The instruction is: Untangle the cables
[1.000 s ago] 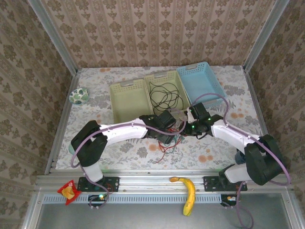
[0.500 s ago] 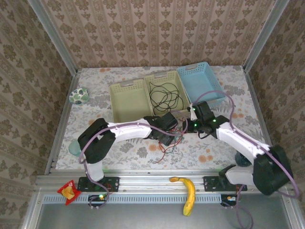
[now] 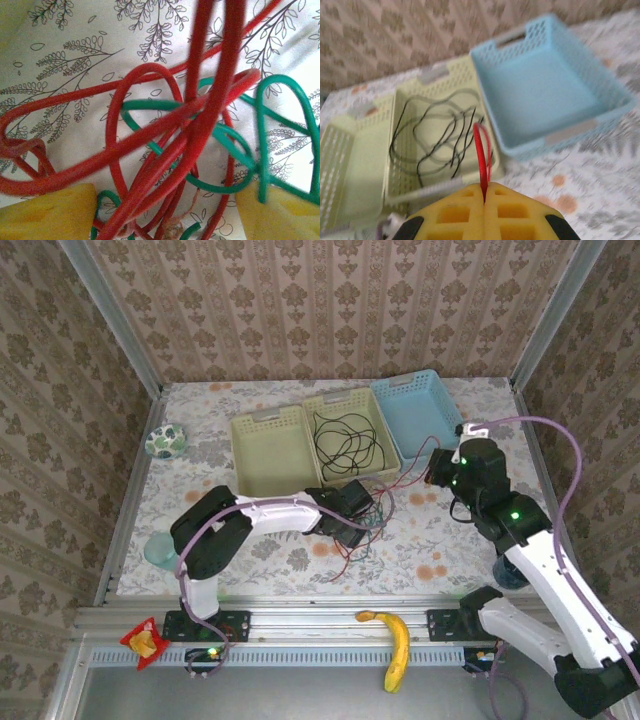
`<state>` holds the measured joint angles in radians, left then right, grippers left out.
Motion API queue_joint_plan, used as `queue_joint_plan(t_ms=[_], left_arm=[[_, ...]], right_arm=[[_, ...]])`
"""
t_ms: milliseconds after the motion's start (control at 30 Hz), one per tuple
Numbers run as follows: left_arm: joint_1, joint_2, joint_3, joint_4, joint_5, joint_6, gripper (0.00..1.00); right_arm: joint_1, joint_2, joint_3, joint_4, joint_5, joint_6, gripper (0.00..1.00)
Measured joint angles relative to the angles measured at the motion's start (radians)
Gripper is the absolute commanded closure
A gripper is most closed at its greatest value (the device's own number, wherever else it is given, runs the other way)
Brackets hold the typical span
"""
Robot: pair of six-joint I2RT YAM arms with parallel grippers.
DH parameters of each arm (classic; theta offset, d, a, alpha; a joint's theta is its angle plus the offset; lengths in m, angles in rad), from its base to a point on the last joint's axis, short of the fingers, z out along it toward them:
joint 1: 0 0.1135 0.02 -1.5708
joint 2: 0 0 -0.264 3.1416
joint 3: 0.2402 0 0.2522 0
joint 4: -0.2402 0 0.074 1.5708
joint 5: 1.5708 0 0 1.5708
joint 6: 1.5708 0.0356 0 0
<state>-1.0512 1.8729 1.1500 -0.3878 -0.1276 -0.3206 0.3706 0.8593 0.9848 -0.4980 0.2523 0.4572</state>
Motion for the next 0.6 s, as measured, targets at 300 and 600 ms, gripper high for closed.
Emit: queue_joint_plan(t_ms=[300, 600], left_arm=[[0.007, -0.023, -0.047, 0.053, 0.005, -0.006, 0.12], [0.01, -0.057, -0.074, 0.066, 0.037, -0.01, 0.05]], right_arm=[[-0.002, -0.063, 0.137, 0.096, 0.186, -0.12, 1.0], [-0.006, 0.0, 0.263, 0.159, 0.153, -0.197, 1.0]])
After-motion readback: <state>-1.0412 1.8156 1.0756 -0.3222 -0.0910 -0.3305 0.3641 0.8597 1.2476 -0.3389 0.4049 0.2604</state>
